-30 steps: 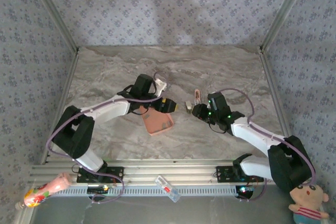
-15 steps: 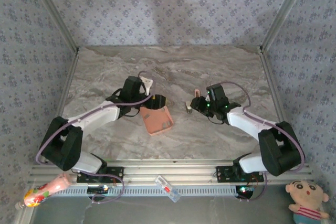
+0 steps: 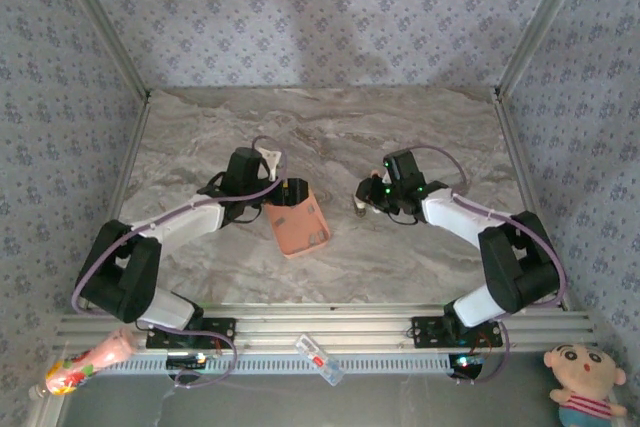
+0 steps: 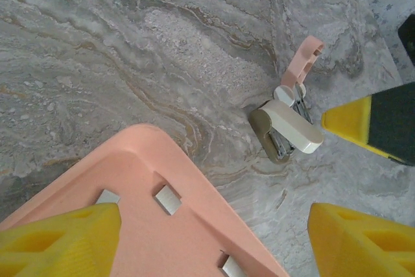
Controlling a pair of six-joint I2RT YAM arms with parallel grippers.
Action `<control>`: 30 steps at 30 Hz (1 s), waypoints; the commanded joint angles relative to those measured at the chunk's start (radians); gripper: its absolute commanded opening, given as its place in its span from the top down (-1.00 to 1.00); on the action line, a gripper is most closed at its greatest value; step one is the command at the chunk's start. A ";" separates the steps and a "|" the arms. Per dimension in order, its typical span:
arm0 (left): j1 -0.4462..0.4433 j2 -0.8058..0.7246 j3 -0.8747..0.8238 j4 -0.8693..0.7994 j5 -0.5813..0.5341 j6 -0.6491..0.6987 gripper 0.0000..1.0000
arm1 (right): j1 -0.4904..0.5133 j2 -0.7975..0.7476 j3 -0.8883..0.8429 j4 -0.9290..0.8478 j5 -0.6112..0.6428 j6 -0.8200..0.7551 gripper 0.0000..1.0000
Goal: Load the staples into the stapler
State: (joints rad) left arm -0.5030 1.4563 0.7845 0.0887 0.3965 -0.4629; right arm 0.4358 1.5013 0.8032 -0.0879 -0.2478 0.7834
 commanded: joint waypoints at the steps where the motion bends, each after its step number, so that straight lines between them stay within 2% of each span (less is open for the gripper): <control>1: 0.006 0.023 -0.013 0.052 0.027 -0.023 -0.52 | 0.007 0.021 0.030 -0.068 0.005 -0.026 0.38; 9: 0.006 0.053 -0.005 0.058 0.037 -0.020 -0.52 | 0.025 0.079 -0.046 -0.119 0.053 -0.028 0.71; 14: 0.006 0.060 0.008 0.040 0.044 -0.009 -0.52 | 0.025 0.102 -0.089 -0.119 0.076 -0.024 0.76; 19: 0.006 0.062 0.012 0.042 0.053 -0.014 -0.52 | 0.015 0.098 -0.075 -0.106 0.061 -0.039 0.74; 25: 0.007 0.069 0.054 0.041 0.076 -0.009 -0.52 | 0.023 -0.004 0.042 -0.171 0.058 -0.111 0.42; 30: 0.002 0.138 0.157 0.021 0.138 0.003 -0.52 | -0.002 -0.084 0.061 -0.237 0.042 -0.134 0.40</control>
State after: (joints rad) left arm -0.5030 1.5600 0.8707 0.1078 0.4728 -0.4789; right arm 0.4496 1.4738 0.8391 -0.2405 -0.2066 0.6861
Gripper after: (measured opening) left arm 0.762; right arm 0.300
